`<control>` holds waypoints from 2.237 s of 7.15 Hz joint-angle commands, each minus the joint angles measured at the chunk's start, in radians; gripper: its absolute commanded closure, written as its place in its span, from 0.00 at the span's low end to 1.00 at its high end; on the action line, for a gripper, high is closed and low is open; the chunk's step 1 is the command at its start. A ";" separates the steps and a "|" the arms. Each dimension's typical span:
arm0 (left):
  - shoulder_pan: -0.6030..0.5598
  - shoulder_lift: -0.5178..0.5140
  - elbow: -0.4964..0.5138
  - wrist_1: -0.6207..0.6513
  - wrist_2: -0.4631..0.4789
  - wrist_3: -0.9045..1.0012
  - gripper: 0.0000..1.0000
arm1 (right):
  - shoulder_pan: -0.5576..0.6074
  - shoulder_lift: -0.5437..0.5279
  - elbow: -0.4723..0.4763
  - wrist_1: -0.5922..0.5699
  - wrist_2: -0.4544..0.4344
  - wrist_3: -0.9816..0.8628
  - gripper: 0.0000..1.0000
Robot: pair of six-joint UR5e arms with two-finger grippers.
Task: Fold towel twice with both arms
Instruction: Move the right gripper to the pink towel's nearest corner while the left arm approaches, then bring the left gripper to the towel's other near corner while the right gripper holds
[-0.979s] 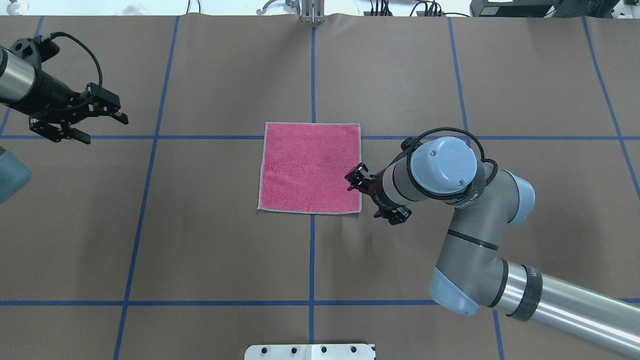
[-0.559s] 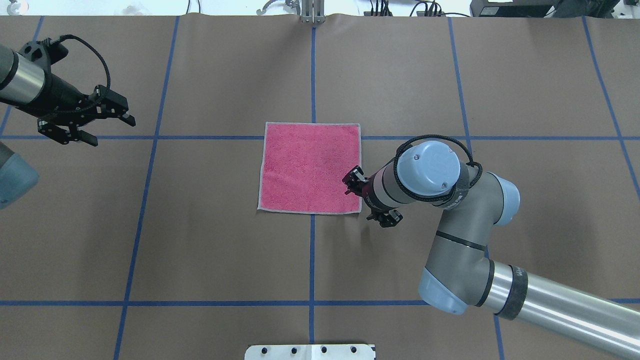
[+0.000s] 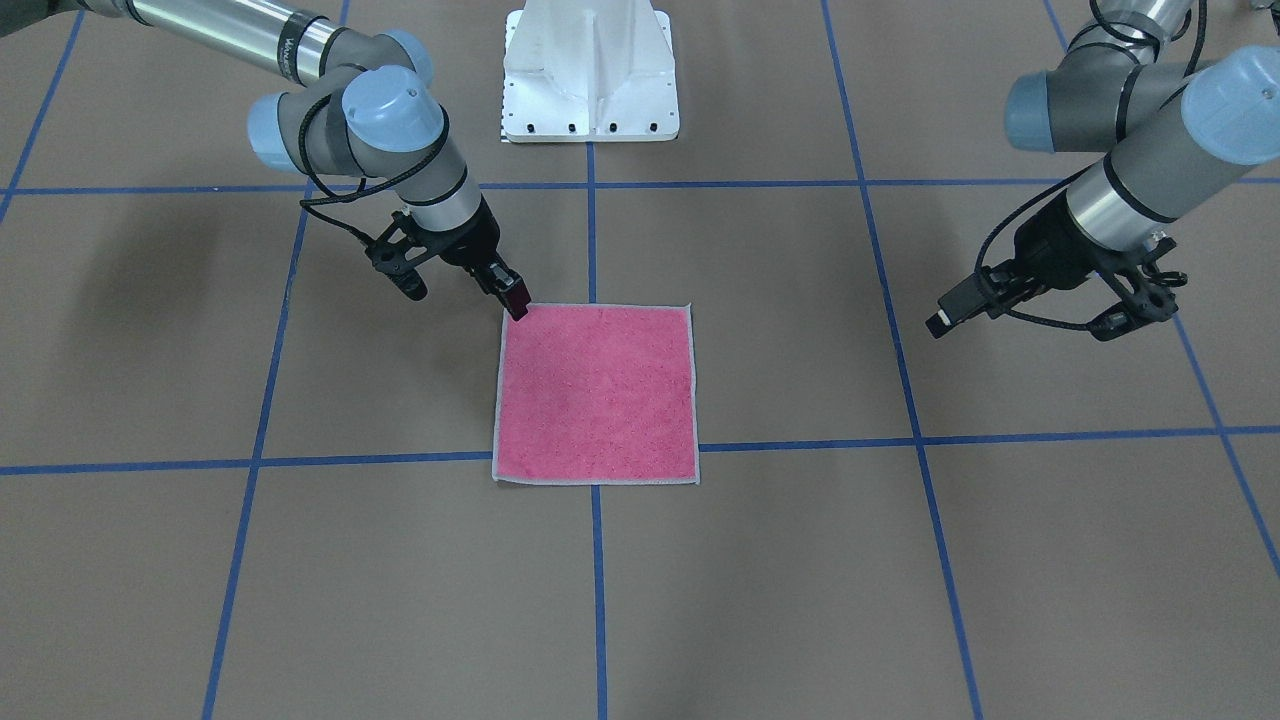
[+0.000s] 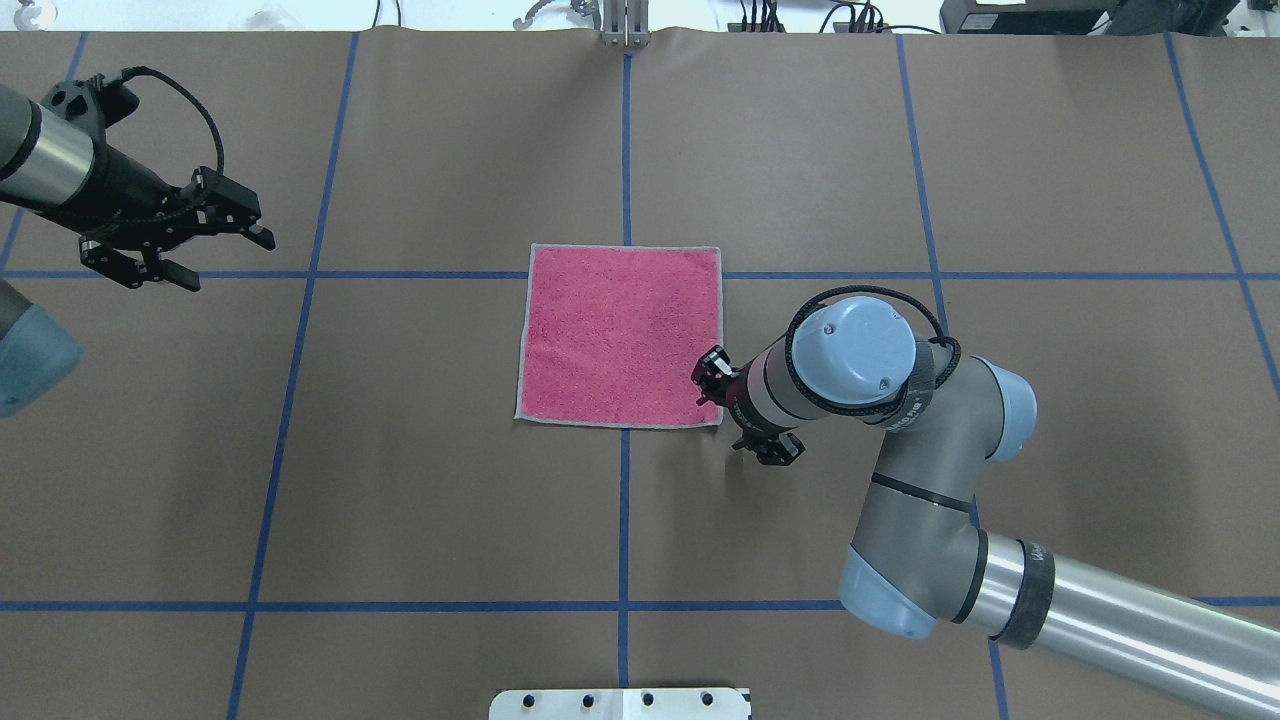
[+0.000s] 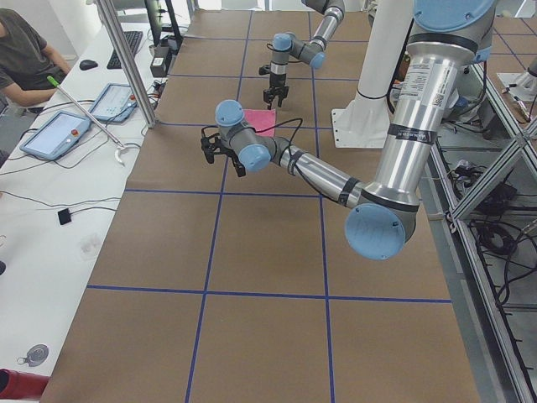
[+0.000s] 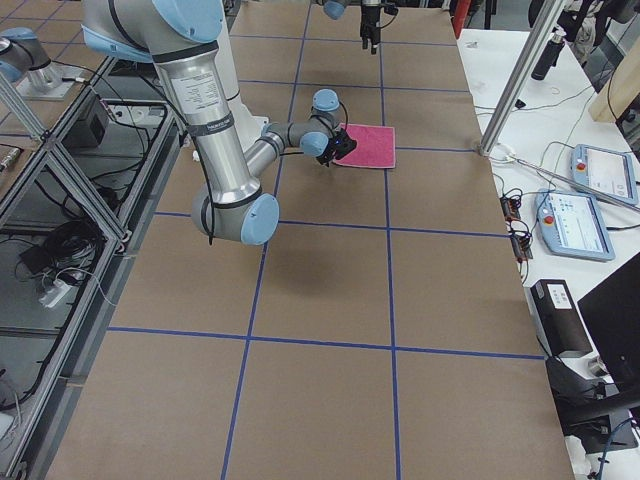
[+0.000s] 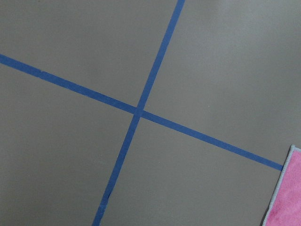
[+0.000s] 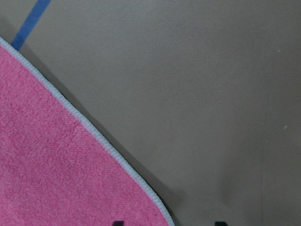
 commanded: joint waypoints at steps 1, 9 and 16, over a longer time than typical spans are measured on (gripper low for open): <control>0.000 -0.007 0.000 0.000 0.000 -0.004 0.00 | -0.005 0.004 -0.001 0.000 -0.001 0.002 0.43; 0.002 -0.013 -0.002 0.000 0.000 -0.024 0.00 | -0.002 0.001 0.032 -0.037 -0.006 0.004 1.00; 0.153 -0.091 -0.021 0.005 0.174 -0.218 0.00 | 0.010 -0.056 0.107 -0.038 -0.001 0.004 1.00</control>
